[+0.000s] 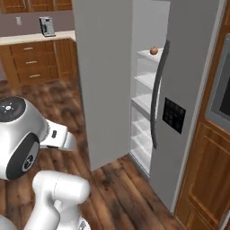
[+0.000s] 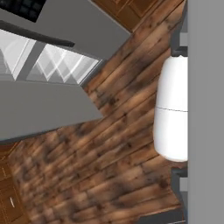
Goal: Pick up the peach and banana from the fridge and place one fruit on each plate on the dining counter.
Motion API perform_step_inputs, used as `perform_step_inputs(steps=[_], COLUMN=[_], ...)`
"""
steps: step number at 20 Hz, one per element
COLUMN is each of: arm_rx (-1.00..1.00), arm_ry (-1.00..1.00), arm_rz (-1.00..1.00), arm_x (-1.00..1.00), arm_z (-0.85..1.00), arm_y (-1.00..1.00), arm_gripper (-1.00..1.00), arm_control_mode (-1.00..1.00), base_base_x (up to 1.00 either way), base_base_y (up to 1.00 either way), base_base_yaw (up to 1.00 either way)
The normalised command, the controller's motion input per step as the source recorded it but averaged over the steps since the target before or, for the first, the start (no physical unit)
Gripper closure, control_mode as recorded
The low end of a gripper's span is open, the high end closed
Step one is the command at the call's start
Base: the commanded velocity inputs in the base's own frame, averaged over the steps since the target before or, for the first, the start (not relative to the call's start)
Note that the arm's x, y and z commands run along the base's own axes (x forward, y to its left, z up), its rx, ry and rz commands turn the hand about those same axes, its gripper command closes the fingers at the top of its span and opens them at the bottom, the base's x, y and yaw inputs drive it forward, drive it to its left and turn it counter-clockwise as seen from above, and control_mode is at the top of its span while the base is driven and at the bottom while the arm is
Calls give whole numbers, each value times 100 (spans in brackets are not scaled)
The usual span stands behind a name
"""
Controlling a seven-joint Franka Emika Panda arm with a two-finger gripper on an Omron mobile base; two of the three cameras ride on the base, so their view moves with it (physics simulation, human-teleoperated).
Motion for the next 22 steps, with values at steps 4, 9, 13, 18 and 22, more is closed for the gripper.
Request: perform_step_inputs(steps=[4,9,13,18,22], arm_rx=[0,0,0,0,0], arm_ry=[0,0,0,0,0], arm_rz=[0,0,0,0,0], arm_x=[0,0,0,0,0], arm_z=[0,0,0,0,0], arm_y=[0,0,0,0,0], arm_gripper=[-100,-100,-100,-100,-100], arm_control_mode=[100,100,100,100,100], base_base_x=[65,63,71,80,68], base_base_y=[10,12,26,33,19], base_base_yaw=[-38,-38,-33,-30,-29])
